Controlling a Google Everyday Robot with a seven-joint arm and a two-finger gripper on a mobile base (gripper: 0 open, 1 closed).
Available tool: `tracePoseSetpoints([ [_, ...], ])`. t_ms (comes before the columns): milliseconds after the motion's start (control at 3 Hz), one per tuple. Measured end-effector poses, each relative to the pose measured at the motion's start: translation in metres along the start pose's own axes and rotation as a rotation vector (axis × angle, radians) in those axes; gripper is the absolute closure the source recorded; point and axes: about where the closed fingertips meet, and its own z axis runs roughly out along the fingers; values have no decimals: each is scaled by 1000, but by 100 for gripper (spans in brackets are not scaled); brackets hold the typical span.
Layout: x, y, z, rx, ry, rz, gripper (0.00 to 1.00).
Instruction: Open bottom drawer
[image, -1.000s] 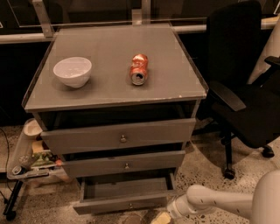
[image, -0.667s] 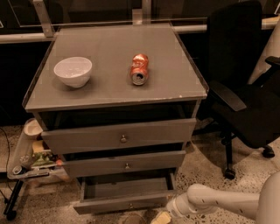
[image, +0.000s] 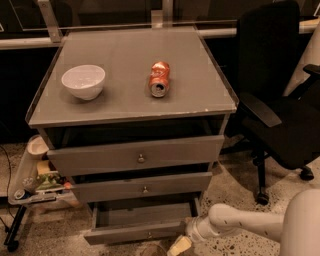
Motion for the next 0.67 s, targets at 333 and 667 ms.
tracePoseSetpoints([
  [333,-20,-19,16,-15,-6,-44,0],
  [667,-29,-33,31,-29,-10,-65,0],
])
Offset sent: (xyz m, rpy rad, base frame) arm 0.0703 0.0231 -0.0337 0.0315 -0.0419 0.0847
